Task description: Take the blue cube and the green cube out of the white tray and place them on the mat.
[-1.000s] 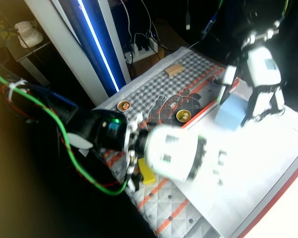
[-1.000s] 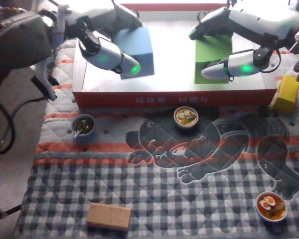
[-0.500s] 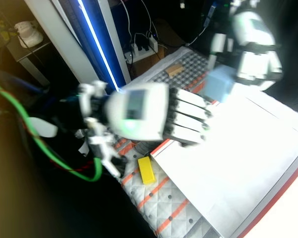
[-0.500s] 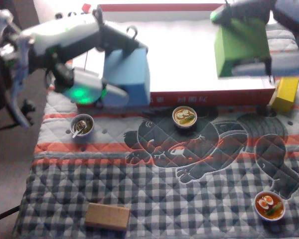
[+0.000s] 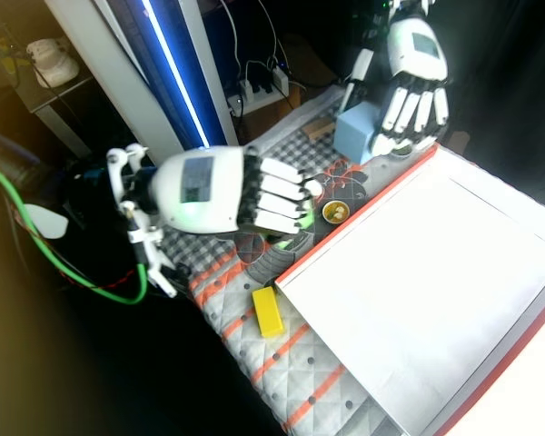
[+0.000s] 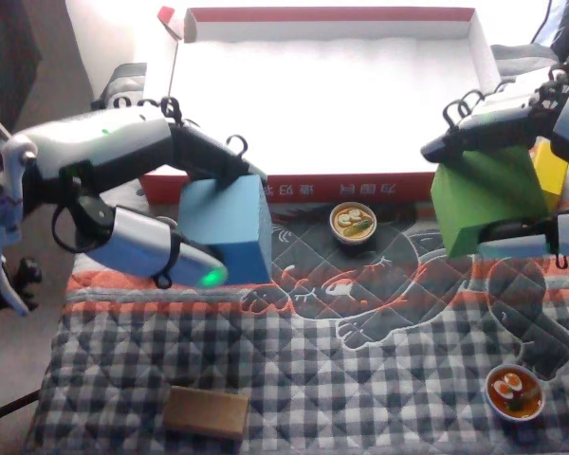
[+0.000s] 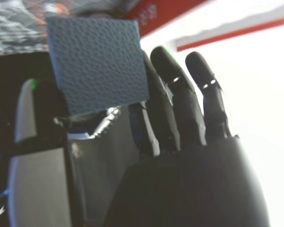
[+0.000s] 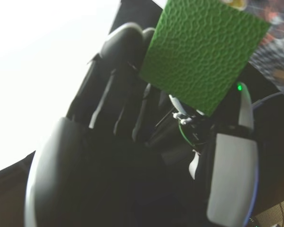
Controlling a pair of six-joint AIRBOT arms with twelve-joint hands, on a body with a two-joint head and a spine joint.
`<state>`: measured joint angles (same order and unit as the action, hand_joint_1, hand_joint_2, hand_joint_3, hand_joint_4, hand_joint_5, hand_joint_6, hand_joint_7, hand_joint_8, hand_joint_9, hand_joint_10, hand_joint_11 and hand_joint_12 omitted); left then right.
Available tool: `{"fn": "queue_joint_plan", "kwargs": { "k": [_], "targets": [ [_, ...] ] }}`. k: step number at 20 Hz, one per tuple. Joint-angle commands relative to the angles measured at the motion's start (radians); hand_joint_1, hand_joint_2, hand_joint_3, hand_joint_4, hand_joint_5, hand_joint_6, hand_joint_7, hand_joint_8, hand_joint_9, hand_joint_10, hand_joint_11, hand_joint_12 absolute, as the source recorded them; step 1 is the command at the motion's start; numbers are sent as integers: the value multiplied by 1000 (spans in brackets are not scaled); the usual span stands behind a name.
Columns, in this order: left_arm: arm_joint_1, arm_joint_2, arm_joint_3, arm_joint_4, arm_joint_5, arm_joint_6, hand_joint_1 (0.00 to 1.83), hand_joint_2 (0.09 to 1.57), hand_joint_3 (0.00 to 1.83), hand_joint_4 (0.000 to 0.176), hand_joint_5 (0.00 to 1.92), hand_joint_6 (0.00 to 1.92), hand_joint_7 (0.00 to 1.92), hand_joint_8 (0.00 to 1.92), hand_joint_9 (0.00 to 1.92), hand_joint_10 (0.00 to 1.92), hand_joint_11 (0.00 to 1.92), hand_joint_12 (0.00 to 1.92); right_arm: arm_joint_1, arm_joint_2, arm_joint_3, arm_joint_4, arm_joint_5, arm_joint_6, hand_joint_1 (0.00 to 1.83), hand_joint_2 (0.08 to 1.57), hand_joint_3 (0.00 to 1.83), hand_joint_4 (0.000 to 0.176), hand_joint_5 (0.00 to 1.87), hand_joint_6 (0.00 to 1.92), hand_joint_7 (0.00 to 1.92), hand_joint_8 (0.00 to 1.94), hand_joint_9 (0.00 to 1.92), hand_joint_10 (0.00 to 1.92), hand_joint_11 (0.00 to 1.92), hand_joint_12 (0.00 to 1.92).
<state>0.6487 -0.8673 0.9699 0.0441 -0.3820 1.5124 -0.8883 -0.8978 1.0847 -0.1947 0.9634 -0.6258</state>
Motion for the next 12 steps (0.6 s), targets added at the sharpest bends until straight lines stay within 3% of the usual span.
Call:
{"fn": "queue_joint_plan", "kwargs": {
  "k": [1,2,3,4,5,6,7,8,10,12],
  "targets": [
    [3,-6,-6,-7,-102,-10,939,965,0,57,711,0,545,489,223,1105,0,1314,2,1,-4,11,130,5,1373,1114,0,0,880,1002,1052,837,917,1290,605,1469],
    [9,-10,-7,-8,-99,-11,909,927,0,97,562,0,504,213,285,564,0,1111,-11,0,-5,-4,130,18,1363,1128,2,0,826,1119,1028,861,900,1276,545,1388],
    [13,-17,-6,-15,-97,-11,882,931,0,110,502,0,467,77,310,275,0,932,-25,-2,-3,-9,130,32,1233,1153,0,0,812,1204,998,964,858,778,569,1321],
    [16,-20,-6,-22,-99,-11,856,931,0,122,464,0,433,20,323,113,0,860,-30,-4,-3,-10,130,35,1093,1173,0,0,843,1184,845,385,780,481,474,1252],
    [21,-22,-6,-30,-106,-11,849,887,0,140,390,6,342,10,257,36,0,680,-40,-6,-3,-10,128,39,1063,1117,0,0,719,463,767,135,705,300,354,1227],
    [24,-24,-6,-35,-110,-11,849,887,0,140,390,6,342,10,257,36,0,680,-46,-8,-2,-10,123,43,1063,1117,0,0,719,463,767,135,705,300,354,1227],
    [31,-24,-6,-46,-118,-11,845,817,0,163,307,5,218,6,116,4,0,306,-55,-11,-1,-9,112,48,895,1094,0,0,537,36,499,5,452,37,22,969],
    [42,-24,-6,-68,-139,-11,828,820,0,173,252,5,176,5,66,3,0,124,-67,-15,1,-6,104,57,862,1095,0,11,407,6,362,0,291,10,4,654],
    [54,-22,-5,-103,-169,-11,776,843,8,176,211,1,166,2,30,0,0,4,-87,-18,5,8,101,69,869,1074,0,2,288,0,252,0,190,0,0,472],
    [62,-16,-7,-129,-210,-11,717,876,16,176,219,4,188,7,52,8,0,0,-92,-18,5,24,102,69,905,1068,0,14,242,3,198,6,128,7,0,238]
  ]
}}
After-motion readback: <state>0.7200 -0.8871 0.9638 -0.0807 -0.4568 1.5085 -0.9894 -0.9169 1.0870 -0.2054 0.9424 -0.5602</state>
